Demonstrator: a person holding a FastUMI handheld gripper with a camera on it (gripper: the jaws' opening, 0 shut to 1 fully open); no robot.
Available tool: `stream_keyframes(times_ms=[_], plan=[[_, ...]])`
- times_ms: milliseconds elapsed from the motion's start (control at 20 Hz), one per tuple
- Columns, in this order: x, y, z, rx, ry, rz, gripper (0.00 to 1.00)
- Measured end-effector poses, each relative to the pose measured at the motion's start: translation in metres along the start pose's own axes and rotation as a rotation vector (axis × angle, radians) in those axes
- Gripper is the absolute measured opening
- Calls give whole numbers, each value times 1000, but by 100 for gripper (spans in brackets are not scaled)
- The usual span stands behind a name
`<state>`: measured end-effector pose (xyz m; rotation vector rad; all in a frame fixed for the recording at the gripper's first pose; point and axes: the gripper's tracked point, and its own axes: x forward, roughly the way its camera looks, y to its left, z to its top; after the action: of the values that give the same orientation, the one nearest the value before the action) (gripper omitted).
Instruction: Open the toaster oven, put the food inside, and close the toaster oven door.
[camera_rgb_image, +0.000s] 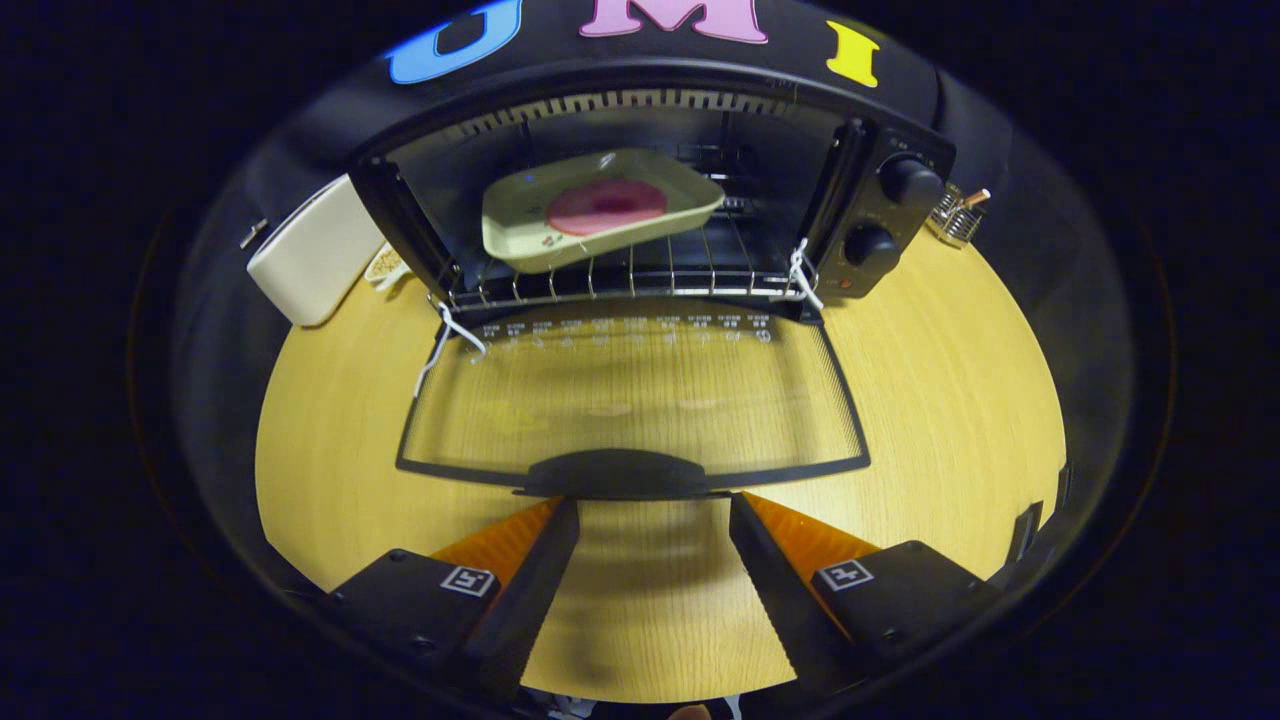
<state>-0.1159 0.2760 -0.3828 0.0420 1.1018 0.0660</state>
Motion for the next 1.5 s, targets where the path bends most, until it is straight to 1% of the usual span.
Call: stream_keyframes(times_ms=[150,450,750,850,1050,1350,1500], plan=[[-5,0,8,0,-53,18,99],[-21,1,18,1,-85,29,99],[-42,2,39,9,-137,52,99],[-52,3,48,9,-173,56,100],[-69,4,76,16,-246,67,100],[-88,8,132,41,-354,96,99],[-96,5,150,24,-419,94,99]])
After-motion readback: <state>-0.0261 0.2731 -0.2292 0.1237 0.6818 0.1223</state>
